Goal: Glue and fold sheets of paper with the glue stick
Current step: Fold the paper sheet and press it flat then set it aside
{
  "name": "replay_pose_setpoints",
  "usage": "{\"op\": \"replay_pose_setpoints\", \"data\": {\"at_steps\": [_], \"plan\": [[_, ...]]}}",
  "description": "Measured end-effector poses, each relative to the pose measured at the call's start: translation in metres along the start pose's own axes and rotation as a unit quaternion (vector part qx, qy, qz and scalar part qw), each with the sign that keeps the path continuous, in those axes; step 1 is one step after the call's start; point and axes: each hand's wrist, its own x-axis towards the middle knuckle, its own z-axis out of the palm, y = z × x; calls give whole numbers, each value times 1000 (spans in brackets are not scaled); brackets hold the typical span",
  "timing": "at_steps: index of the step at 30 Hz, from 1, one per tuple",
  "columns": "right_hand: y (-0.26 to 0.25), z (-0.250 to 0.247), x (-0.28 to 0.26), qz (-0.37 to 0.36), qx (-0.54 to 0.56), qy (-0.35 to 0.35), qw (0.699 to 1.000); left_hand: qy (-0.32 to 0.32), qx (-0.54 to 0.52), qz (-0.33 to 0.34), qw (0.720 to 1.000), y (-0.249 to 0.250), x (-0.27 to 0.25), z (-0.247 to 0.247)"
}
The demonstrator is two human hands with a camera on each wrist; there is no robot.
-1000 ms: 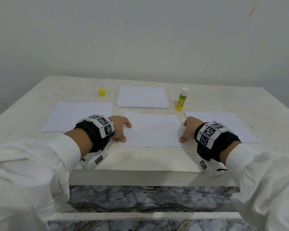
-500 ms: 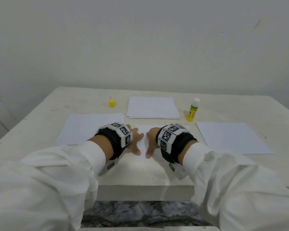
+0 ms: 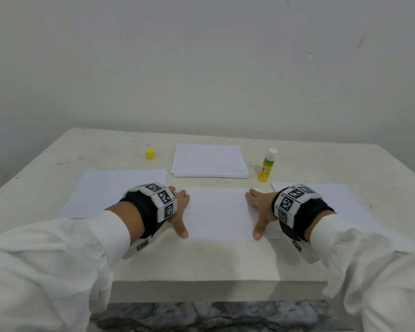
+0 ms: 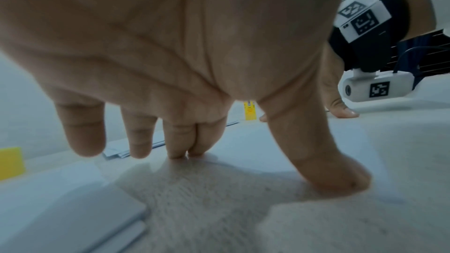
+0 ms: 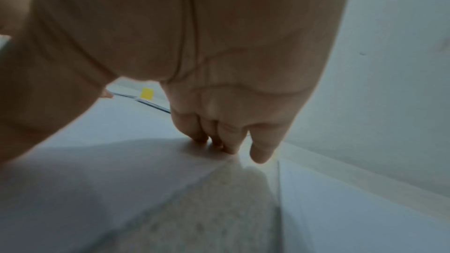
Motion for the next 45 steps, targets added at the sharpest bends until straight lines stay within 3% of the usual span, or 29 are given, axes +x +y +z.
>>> {"op": "replay_pose_setpoints", "data": {"at_steps": [7,11,15,18,22,29,33,40,42,45], "plan": [[10,7,15,-5,-17,2,1000,12,-66,-6,998,13,8,-5],[11,12,27,-3,-26,20,999,6,-96,3,995,53,28,-26],[13,22,38,-4,-61,73,995,12,-75,21,997,96,43,-52],[11,22,35,-15,-65,72,995,25,-54,44,997,110,52,-60],[8,16,35,18,-54,44,997,10,-53,29,998,101,44,-51],[9,1,12,-28,-39,-17,999,-10,-73,-9,997,29,22,-18],[3,-4,-2,-63,-70,-41,995,-11,-56,-4,998,13,12,-10],[-72,-2,-8,-174,-105,-4,979,-3,-44,-38,998,10,7,-5],[-95,-6,-6,-197,-73,22,977,8,-43,-39,998,11,7,-5],[-94,-11,7,-199,-111,23,973,15,-59,-36,998,10,7,-2]]}}
